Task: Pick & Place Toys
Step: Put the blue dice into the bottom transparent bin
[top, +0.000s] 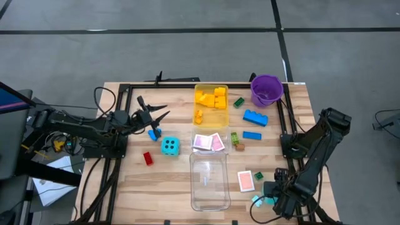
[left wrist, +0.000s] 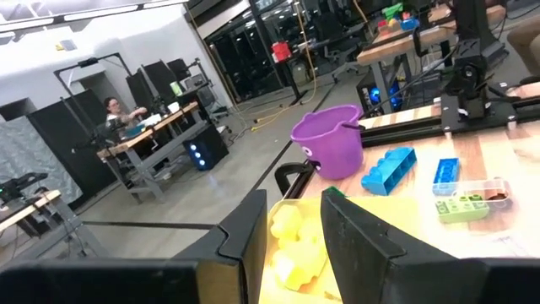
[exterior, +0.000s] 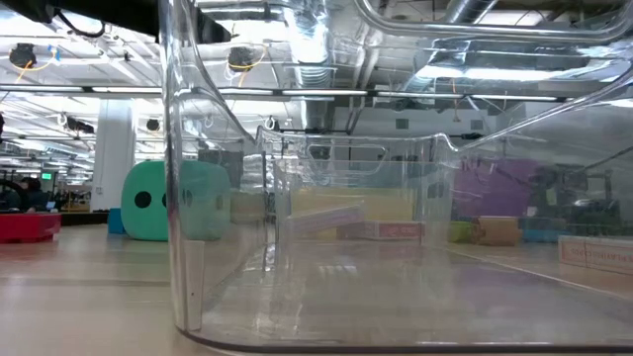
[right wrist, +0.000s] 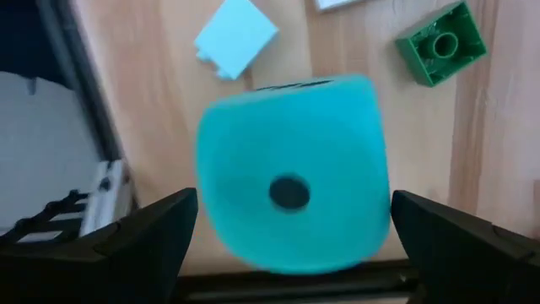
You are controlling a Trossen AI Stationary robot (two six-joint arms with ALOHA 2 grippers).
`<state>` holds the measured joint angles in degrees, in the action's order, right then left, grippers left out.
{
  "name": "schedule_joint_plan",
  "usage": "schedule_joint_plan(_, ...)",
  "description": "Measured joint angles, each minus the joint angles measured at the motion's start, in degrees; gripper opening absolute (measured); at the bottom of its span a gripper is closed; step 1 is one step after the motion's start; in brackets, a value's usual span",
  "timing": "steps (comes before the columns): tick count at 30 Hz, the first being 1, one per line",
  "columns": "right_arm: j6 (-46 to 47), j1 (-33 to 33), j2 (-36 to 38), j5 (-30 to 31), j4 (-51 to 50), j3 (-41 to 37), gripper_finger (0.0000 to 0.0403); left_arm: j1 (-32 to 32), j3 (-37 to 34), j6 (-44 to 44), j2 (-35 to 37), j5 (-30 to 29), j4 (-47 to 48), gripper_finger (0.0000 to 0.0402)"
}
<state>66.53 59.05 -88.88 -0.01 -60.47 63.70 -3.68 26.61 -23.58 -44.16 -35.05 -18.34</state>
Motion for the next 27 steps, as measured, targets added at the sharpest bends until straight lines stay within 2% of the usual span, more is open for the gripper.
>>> schedule_joint_plan(2, 0.4, -0.4, 0.0, 0.1, -2.9, 2.1, 0.0386, 0.0, 0.0, 0.0, 0.0, 1.0, -0.5, 0.0108)
schedule_joint_plan(5, 1.2, -0.3, 0.0, 3.5, -5.4, 4.4, 0.0386, 0.0, 0.0, 0.0, 0.0, 1.0, -0.7, 0.0108)
schedule_joint_plan(12, 4.7, 0.5, -0.5, 5.9, -5.3, 4.4, 0.0386, 0.0, 0.0, 0.0, 0.0, 1.0, -0.6, 0.0108)
schedule_joint_plan(18, 11.9, 2.3, -0.6, 7.8, -6.8, 4.4, 0.0386, 0.0, 0.0, 0.0, 0.0, 1.0, -0.6, 0.0108)
schedule_joint_plan(22, 14.5, 3.8, -3.2, 7.8, -6.6, 4.4, 0.0386, 0.0, 0.0, 0.0, 0.0, 1.0, -0.5, 0.0108)
schedule_joint_plan(27, 12.5, 4.8, -6.7, 7.6, -4.2, 4.5, 0.0386, 0.0, 0.0, 0.0, 0.0, 1.0, -0.6, 0.0108)
